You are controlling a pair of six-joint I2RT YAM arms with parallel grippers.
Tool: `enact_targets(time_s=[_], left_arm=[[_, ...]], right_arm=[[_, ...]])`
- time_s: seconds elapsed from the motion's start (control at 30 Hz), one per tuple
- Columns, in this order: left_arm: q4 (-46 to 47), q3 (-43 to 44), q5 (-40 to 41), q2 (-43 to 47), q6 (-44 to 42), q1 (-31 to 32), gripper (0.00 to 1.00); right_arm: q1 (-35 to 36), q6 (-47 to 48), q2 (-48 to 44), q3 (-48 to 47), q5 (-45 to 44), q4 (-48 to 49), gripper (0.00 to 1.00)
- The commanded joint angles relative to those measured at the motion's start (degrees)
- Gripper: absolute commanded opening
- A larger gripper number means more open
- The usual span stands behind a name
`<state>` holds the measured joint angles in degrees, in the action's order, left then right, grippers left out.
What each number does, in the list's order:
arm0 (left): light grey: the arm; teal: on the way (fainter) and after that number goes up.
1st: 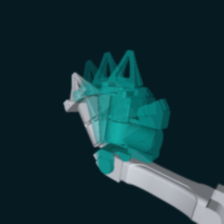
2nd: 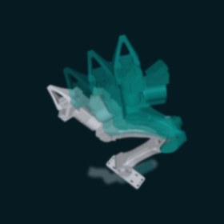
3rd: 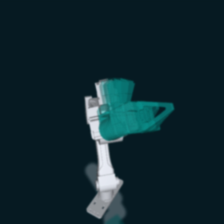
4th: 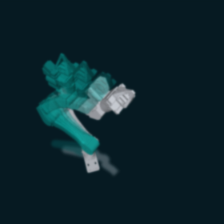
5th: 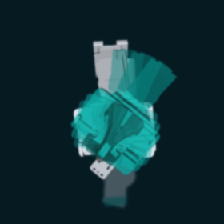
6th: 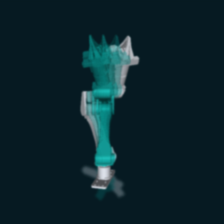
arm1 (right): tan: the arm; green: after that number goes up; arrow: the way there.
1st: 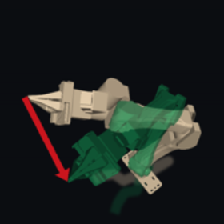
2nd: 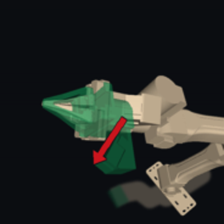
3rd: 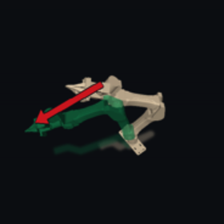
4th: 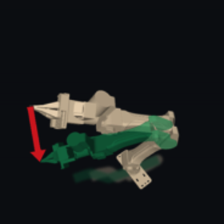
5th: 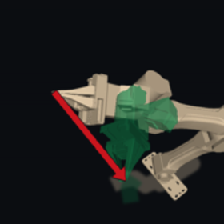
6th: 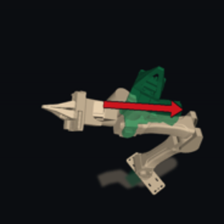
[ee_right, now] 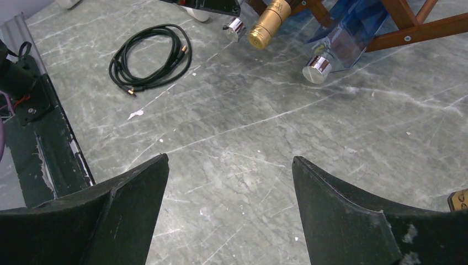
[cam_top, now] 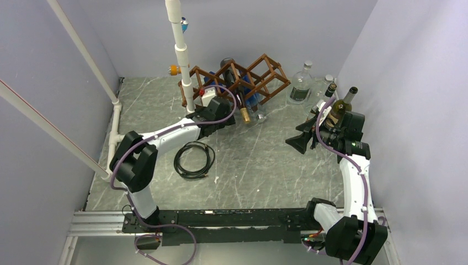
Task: Take the wine bottle off the wine rack
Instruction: Pick up the wine bottle from the wine rack.
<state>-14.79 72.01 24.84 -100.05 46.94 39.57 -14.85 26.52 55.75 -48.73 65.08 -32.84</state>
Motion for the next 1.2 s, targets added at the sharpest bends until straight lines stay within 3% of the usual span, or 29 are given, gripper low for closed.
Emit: enact_targets(time_s=[0.0, 0.53, 1.17], left_arm=[[5.83, 1.25, -3.26, -0.93, -2.35, -1.11, 1.00], [11.50, 0.56, 2.65, -4.81, -0.31, -2.16, 0.99], [19.37, -1.30, 0.76, -9.06, 3.47, -4.61, 0.96]], right_arm=[[-0.14, 0.24, -1.06, 0.30, 2.22, 1.95, 0.85], [-0.09, 0.36, -1.00, 0.30, 2.28, 1.90, 0.85], [0.17, 0.34, -0.55, 0.30, 1.98, 1.99, 0.85]])
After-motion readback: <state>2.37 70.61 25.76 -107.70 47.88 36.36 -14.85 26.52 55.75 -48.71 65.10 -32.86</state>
